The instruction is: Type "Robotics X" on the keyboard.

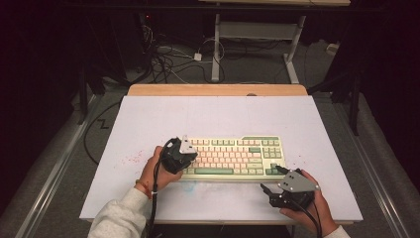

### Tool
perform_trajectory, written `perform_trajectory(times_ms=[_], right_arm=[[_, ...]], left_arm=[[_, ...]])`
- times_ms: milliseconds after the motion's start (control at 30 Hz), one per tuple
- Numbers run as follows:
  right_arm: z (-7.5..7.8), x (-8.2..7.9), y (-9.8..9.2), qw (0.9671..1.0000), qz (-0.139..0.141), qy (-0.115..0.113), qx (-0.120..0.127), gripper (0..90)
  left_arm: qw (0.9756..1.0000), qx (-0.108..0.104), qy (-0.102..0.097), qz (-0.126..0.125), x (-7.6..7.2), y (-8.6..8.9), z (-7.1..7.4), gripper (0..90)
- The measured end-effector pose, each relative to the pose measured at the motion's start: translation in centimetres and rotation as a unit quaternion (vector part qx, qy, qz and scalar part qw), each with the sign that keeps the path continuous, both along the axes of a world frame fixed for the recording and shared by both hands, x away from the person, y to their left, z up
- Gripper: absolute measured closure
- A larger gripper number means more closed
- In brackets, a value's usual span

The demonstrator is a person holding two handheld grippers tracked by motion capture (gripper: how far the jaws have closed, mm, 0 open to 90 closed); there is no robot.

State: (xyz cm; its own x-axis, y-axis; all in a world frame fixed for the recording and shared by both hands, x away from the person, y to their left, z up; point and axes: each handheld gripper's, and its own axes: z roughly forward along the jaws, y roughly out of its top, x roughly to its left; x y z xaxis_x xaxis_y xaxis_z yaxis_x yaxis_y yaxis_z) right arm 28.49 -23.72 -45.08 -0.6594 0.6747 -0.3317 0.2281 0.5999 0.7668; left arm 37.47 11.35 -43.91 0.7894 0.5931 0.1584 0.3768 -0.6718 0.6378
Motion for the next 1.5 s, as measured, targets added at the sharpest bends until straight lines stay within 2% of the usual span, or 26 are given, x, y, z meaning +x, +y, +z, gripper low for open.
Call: perform_trajectory(times_ms=[467, 800, 1100, 1500], right_arm=[[0.1, 0.0, -0.1, 1.0000, -0.001, -0.001, 0.001, 26.2], [0.1, 0.0, -0.1, 1.0000, -0.002, -0.004, 0.002, 25.8], [0.2, 0.0, -0.1, 1.0000, -0.003, -0.005, 0.003, 25.8], [0.2, -0.1, -0.2, 1.0000, -0.002, -0.005, 0.002, 25.8]], left_arm=[[0.9998, -0.011, -0.011, -0.009, -0.7, 0.1, 0.9, 86.4], [0.9995, -0.014, -0.015, -0.025, -1.6, -0.2, 1.3, 86.5], [0.9991, -0.011, -0.015, -0.039, -2.3, -0.6, 1.2, 86.5], [0.9982, 0.005, -0.001, -0.059, -2.8, -1.5, 0.3, 86.4]])
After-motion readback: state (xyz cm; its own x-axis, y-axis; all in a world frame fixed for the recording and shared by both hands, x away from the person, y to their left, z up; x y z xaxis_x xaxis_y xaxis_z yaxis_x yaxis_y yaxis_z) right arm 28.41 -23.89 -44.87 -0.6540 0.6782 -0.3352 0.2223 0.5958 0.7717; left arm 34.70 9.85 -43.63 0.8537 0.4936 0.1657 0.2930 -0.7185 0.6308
